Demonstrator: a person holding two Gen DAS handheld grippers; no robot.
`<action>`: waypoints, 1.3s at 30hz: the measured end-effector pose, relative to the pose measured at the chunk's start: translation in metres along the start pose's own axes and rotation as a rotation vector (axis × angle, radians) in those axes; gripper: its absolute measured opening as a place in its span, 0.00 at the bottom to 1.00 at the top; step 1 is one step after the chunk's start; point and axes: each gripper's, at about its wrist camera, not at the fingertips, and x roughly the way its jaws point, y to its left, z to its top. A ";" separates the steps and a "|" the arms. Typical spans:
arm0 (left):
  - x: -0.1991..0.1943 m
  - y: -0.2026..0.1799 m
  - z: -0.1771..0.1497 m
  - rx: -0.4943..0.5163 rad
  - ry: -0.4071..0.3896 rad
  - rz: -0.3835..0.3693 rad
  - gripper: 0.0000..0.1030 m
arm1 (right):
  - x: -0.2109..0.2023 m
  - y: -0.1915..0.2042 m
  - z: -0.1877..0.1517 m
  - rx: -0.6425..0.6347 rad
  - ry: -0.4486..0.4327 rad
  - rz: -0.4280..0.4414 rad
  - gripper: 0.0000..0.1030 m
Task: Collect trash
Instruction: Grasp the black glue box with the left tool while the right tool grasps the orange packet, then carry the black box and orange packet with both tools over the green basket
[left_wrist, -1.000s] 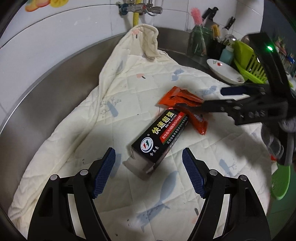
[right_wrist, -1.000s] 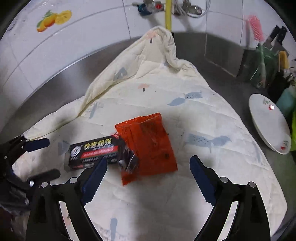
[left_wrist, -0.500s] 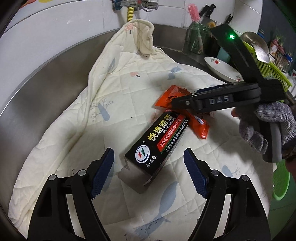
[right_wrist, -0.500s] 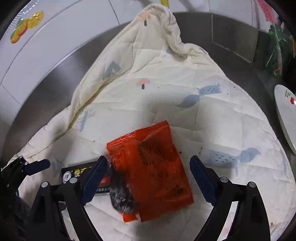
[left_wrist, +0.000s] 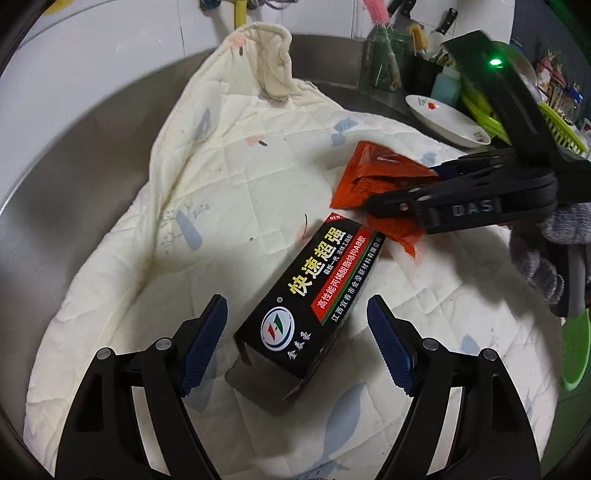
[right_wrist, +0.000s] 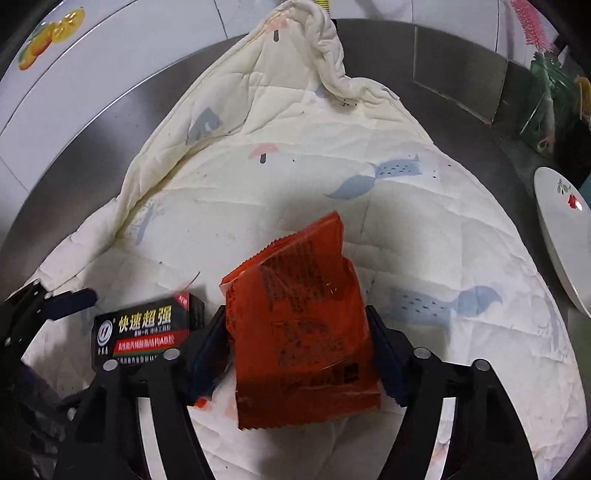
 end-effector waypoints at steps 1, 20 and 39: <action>0.002 0.000 0.001 0.005 0.005 0.001 0.75 | -0.001 -0.002 -0.002 0.007 -0.005 0.006 0.63; 0.024 -0.014 0.008 0.080 0.042 0.005 0.72 | -0.027 -0.010 -0.041 0.048 -0.083 0.026 0.53; 0.022 -0.023 0.010 0.084 0.045 -0.026 0.48 | -0.053 -0.024 -0.070 0.085 -0.107 0.030 0.53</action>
